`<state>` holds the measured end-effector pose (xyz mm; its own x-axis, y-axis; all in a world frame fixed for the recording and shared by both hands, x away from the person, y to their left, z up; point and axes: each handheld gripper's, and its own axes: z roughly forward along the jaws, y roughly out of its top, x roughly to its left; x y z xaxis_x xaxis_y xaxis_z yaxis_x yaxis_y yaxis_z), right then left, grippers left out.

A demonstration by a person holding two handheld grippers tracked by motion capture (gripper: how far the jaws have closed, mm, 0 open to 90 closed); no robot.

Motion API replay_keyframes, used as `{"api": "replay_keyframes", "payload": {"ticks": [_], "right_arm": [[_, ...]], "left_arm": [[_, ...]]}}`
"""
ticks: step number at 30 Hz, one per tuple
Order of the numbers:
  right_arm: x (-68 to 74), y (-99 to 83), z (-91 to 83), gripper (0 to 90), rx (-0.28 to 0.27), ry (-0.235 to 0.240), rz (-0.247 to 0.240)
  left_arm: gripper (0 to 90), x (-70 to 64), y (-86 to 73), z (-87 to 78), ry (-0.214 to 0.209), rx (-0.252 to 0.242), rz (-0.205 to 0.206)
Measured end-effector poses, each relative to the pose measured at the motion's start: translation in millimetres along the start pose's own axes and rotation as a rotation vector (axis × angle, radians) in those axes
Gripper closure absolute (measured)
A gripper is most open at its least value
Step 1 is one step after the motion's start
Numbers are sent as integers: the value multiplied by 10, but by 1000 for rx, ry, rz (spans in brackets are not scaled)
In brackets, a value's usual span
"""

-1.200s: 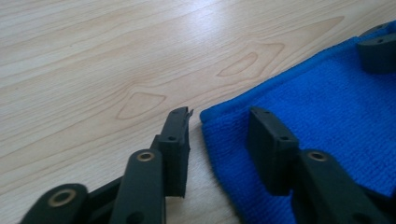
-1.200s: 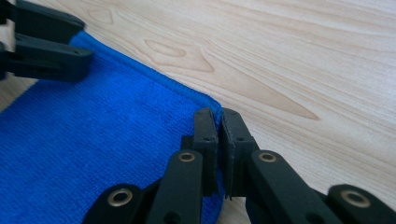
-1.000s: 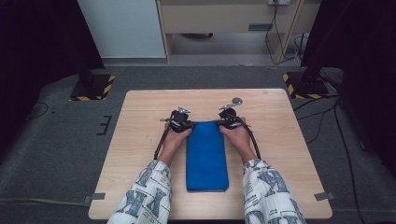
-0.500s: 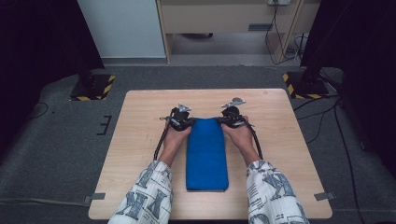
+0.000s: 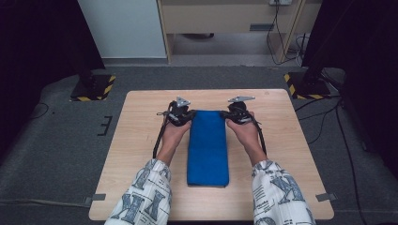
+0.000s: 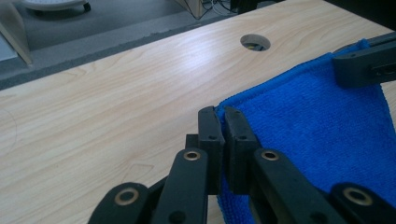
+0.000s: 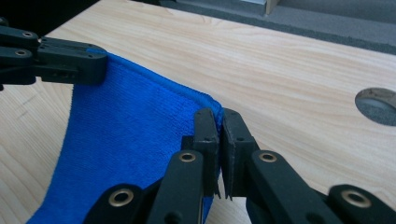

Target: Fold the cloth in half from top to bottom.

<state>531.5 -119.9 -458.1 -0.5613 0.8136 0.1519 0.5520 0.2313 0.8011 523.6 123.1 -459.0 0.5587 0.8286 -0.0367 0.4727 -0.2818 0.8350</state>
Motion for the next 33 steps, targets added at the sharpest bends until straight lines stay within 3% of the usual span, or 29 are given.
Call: {"api": "replay_keyframes", "payload": {"ticks": [14, 21, 33], "right_arm": [[58, 60, -96, 864, -27, 4, -30], [90, -8, -205, 864, -44, 10, -43], [202, -214, -422, 863, -75, 43, -68]], "left_arm": [[864, -3, 39, -126, -11, -31, 19], [861, -61, -2, -209, -26, -44, 21], [860, -182, -105, -370, -51, -50, 68]]}}
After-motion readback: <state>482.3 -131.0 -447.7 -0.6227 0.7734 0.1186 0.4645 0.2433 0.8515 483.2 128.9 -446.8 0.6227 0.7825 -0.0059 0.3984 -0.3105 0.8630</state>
